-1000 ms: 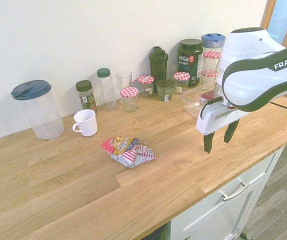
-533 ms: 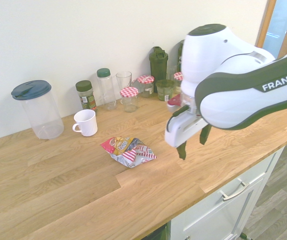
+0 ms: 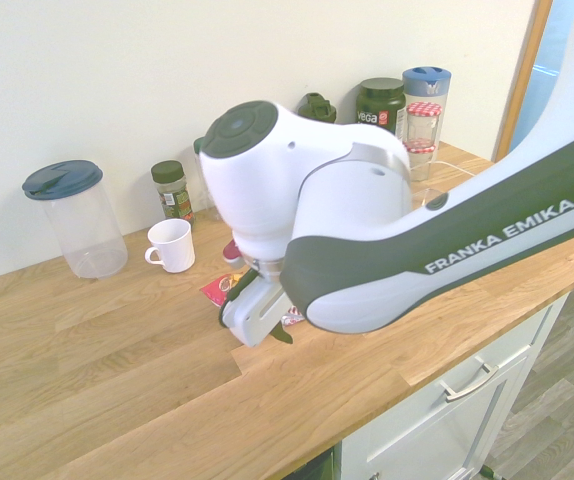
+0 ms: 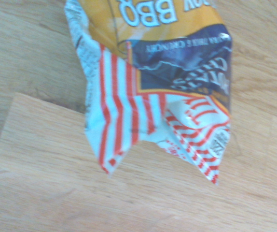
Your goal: Put the chip bag into the container
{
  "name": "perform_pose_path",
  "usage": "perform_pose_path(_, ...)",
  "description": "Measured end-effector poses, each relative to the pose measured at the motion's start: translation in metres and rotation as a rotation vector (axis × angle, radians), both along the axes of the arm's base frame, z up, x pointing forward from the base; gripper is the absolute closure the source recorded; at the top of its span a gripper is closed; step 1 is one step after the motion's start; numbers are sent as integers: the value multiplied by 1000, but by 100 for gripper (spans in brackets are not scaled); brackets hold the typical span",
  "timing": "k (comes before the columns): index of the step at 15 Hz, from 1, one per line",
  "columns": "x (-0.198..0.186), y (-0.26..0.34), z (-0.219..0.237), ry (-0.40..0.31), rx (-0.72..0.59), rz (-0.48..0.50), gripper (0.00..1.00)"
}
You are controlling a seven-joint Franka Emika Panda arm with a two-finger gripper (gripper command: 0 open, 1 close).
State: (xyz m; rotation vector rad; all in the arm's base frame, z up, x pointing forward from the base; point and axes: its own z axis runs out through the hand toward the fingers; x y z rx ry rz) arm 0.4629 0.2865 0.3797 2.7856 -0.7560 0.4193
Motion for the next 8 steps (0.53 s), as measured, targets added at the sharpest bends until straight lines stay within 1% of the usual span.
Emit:
perform_pose_path(4, 1, 34, 5, -6, -37, 59, 0)
perform_pose_path(7, 12, 43, 2, -35, -115, 119, 0)
perform_pose_path(8, 17, 45, -6, -32, -132, 128, 100)
